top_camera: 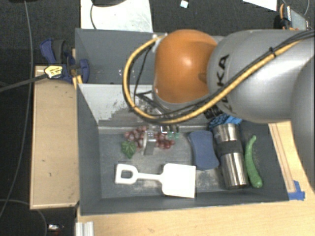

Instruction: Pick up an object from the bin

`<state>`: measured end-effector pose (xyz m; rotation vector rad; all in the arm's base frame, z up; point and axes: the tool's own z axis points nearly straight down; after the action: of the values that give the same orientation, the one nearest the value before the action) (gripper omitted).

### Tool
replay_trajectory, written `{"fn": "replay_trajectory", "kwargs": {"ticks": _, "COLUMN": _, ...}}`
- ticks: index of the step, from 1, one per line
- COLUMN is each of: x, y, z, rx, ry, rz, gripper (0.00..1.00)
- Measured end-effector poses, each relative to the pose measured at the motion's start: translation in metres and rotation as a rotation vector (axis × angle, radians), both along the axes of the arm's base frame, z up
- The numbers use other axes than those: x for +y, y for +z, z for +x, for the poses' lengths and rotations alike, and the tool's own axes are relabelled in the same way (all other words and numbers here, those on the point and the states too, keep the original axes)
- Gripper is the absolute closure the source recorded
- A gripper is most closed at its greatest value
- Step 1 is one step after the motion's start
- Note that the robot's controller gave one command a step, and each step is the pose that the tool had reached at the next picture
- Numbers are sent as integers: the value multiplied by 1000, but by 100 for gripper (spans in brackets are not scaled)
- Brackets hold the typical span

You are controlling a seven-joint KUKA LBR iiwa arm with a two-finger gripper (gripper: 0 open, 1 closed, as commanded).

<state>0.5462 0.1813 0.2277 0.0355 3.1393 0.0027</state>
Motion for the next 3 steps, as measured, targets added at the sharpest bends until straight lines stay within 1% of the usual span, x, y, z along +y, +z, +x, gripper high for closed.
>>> {"fn": "replay_trajectory", "kwargs": {"ticks": 1, "x": 0, "y": 0, "z": 0, "rx": 0, "ry": 0, "rz": 0, "gripper": 0}}
{"fn": "replay_trajectory", "kwargs": {"ticks": 2, "x": 65, "y": -29, "z": -49, "rx": 2, "ry": -83, "rz": 2, "gripper": 0}}
{"fn": "replay_trajectory", "kwargs": {"ticks": 3, "x": -9, "y": 23, "z": 10, "rx": -12, "ry": -14, "rz": -1, "gripper": 0}}
